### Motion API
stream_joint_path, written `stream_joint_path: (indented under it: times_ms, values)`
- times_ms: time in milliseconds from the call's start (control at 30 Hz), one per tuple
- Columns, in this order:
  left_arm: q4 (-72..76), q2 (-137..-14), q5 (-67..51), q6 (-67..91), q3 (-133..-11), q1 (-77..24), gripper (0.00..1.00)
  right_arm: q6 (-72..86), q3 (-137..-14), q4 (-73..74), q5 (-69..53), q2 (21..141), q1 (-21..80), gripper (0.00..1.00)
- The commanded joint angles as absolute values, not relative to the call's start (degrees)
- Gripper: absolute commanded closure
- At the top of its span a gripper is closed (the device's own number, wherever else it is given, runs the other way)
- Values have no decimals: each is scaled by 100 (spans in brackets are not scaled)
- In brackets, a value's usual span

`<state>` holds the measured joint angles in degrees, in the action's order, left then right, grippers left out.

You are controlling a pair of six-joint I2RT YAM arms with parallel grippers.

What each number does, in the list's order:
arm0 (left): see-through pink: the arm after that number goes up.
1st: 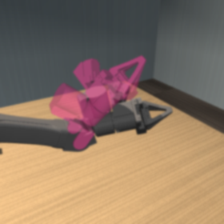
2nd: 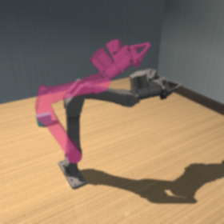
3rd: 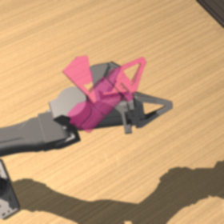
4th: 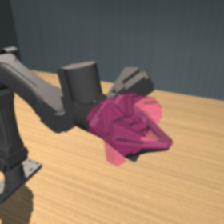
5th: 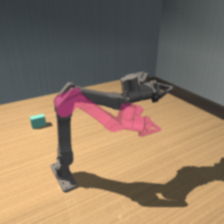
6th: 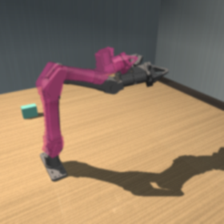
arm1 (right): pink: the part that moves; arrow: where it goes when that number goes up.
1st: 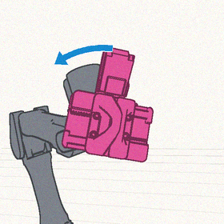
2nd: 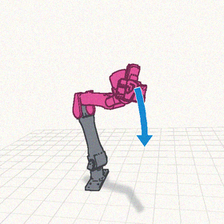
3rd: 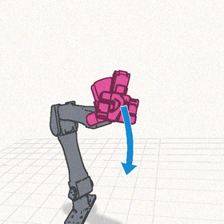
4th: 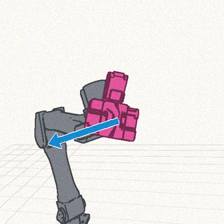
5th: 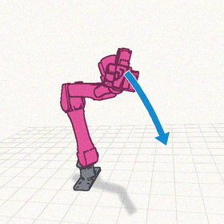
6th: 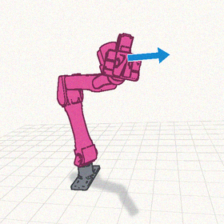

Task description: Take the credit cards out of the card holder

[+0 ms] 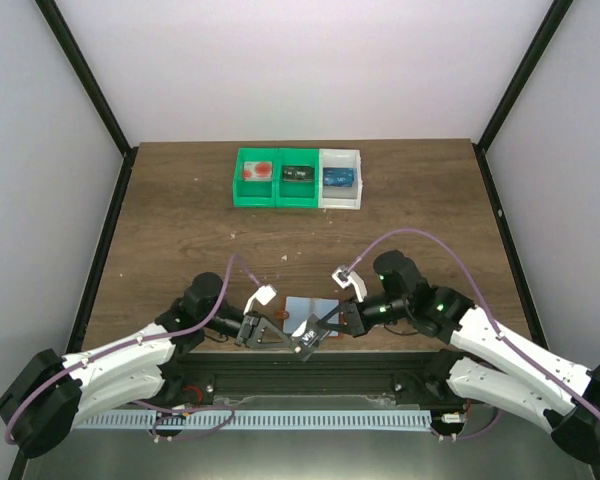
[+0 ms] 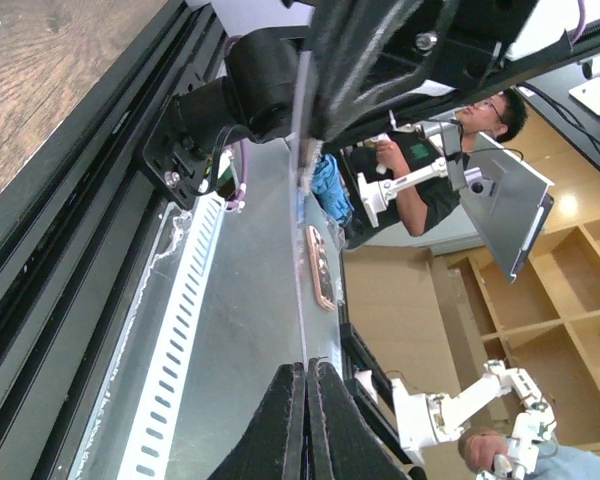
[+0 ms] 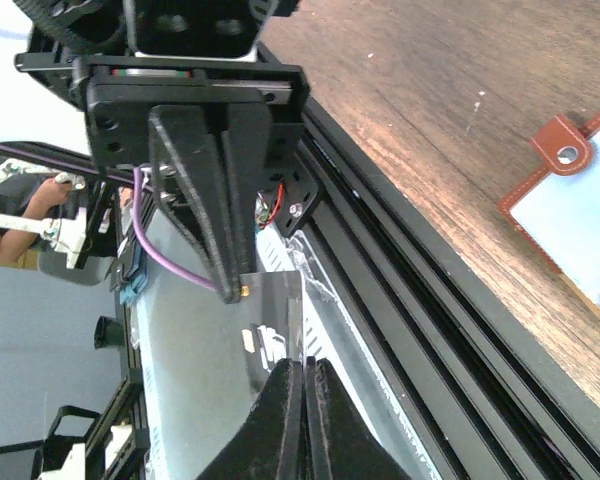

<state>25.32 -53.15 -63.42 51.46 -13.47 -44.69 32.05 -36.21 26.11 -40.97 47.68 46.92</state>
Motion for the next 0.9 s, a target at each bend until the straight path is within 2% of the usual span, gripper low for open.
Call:
stream_joint_path:
  times_ms: [0, 33, 133, 233, 333, 467, 567, 667, 867]
  values:
    - [2454, -5257, -6263, 5003, -1410, -4492, 100, 3113, -3553, 2386, -4375, 4690, 4641, 100]
    - [2288, -5256, -6194, 4914, -1459, -4496, 93, 3128, -3518, 2345, -4376, 4667, 4641, 100]
    - [1641, -5209, -5818, 4629, -1697, -4492, 61, 3212, -3459, 2216, -4320, 4611, 4631, 100]
    - [829, -5025, -5136, 4396, -2063, -4441, 43, 3322, -3439, 2143, -4145, 4585, 4626, 100]
    - [293, -4756, -4552, 4266, -2439, -4296, 30, 3452, -3472, 2064, -3680, 4533, 4623, 99]
    - [-788, -4482, -3263, 3794, -3074, -4071, 1, 3768, -3473, 1633, -2863, 4585, 4623, 100]
    - [-1514, -4401, -1989, 3494, -3462, -4057, 0, 3919, -3580, 1218, -2189, 4852, 4608, 100]
    - [-1903, -4371, -1192, 3178, -3733, -4058, 0, 3898, -3768, 729, -1647, 5281, 4496, 99]
    - [-2355, -4125, -733, 2567, -3936, -4051, 0, 3900, -4301, -311, -1435, 6378, 3781, 100]
